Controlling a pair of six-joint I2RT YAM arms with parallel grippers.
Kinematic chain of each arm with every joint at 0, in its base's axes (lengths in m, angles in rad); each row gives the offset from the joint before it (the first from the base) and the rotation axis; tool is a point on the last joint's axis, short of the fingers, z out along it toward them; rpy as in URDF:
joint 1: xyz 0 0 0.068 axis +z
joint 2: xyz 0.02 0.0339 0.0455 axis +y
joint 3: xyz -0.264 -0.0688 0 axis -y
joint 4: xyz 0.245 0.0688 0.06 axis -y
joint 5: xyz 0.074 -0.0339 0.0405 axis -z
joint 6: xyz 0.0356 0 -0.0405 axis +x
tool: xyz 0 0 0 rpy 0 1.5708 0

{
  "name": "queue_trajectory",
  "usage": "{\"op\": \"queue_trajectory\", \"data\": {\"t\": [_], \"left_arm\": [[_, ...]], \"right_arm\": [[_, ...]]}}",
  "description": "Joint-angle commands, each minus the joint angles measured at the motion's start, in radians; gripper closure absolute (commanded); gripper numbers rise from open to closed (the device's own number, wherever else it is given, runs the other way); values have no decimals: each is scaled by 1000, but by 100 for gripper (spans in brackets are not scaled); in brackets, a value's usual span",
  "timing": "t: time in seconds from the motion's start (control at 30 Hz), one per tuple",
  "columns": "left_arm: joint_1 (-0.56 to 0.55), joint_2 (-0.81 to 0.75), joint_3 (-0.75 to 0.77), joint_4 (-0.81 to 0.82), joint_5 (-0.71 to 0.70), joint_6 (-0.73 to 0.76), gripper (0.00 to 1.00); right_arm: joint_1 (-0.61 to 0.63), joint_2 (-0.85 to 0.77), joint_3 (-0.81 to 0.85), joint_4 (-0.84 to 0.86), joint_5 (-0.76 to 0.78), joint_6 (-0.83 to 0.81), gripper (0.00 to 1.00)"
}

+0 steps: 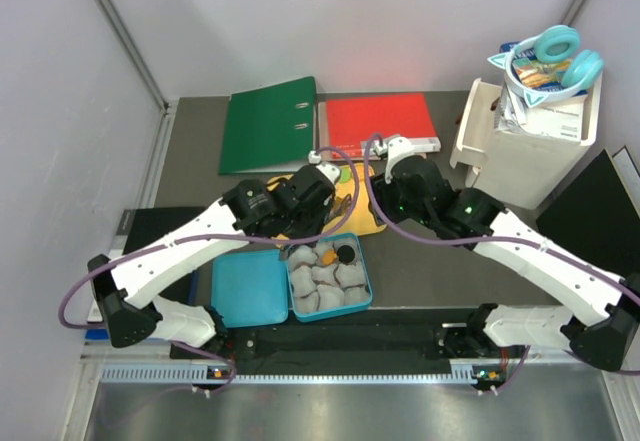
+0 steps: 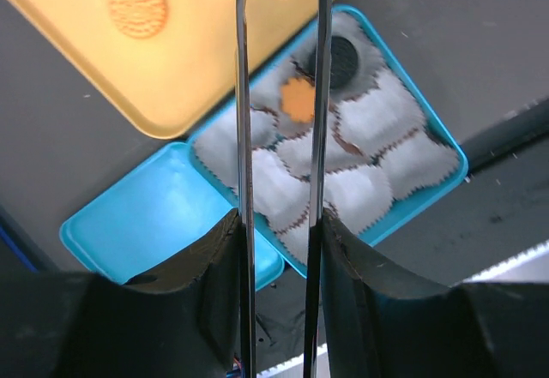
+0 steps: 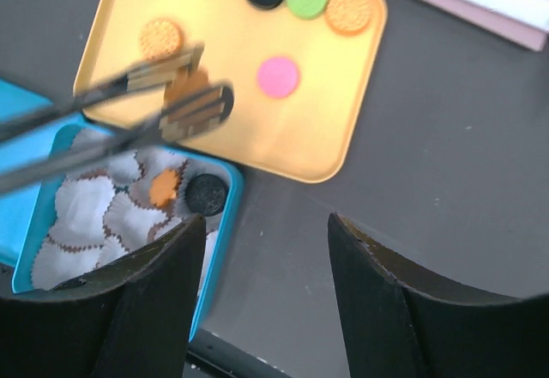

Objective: Pack the cookies

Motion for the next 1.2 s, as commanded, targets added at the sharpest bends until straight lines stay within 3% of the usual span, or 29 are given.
{"op": "queue_trajectory", "data": {"t": [0.0, 0.27, 0.83, 1.17], "left_arm": [[-93, -32, 9, -3, 59, -4, 76], [-255, -18, -35, -37, 57, -67, 78], [-293, -105, -192, -31, 85, -164, 76], [-295, -96, -196, -20, 62, -145, 71]], "right_arm": [[-27, -71, 85, 52, 113, 7, 41], [-49, -91, 80, 38, 142, 31, 41], [-49, -96, 53, 30, 136, 51, 41], [-49, -93, 41, 38, 128, 62, 41]]}}
